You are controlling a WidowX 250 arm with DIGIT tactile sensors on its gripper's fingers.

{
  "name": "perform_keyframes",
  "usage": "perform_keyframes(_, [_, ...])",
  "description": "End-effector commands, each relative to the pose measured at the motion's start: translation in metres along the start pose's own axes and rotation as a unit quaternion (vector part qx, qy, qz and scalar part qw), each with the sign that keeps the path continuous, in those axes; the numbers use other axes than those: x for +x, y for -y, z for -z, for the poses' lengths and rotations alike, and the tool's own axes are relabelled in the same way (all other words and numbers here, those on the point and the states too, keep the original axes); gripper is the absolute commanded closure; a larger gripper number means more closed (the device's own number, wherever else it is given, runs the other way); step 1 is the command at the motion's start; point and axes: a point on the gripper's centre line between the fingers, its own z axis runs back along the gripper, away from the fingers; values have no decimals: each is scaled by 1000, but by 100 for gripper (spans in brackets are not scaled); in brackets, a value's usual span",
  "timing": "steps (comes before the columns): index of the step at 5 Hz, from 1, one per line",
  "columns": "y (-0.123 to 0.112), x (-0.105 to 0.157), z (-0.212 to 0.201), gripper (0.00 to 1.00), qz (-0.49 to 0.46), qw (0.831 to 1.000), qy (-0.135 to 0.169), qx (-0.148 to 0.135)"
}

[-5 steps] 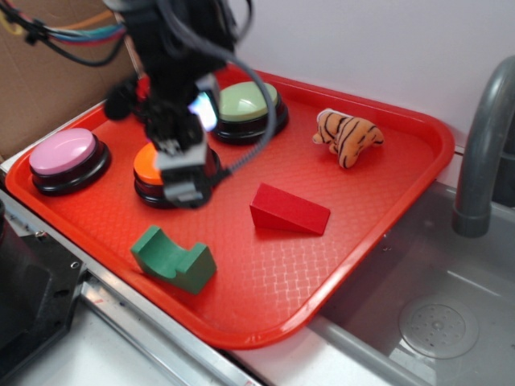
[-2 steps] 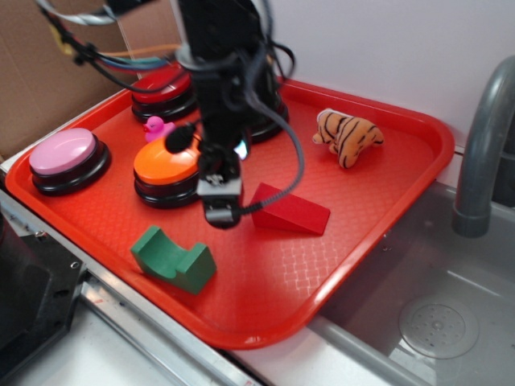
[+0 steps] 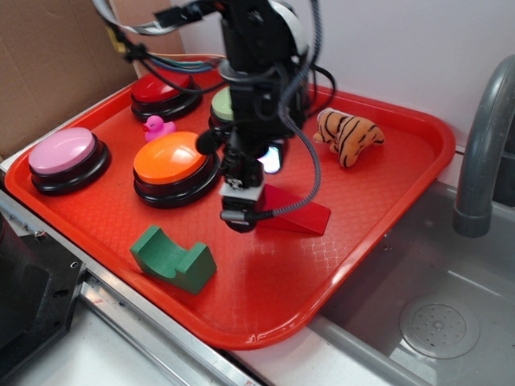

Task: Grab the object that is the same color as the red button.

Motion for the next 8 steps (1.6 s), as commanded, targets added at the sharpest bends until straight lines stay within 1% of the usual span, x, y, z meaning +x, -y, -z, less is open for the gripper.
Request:
perform_keyframes(1, [11,8,14,0,70,997,-2,-15])
perform_keyframes(2, [11,-2,17,100,56,998,-27,-4])
perform_keyframes(3, [9,-4,16,100,23,998,-56,31])
perform_keyframes(4, [14,-17,-3,100,-24,995,-67,66])
perform_keyframes(5, [21,-24,-48,100,-149,985,-23,83])
perform_keyframes(6, [34,-34,-93,100,-271,959,29,80])
perform_keyframes(7, [46,-52,-127,100,-389,918,36,67])
perform_keyframes(8, [58,-60,-152,100,-500,861,22,88])
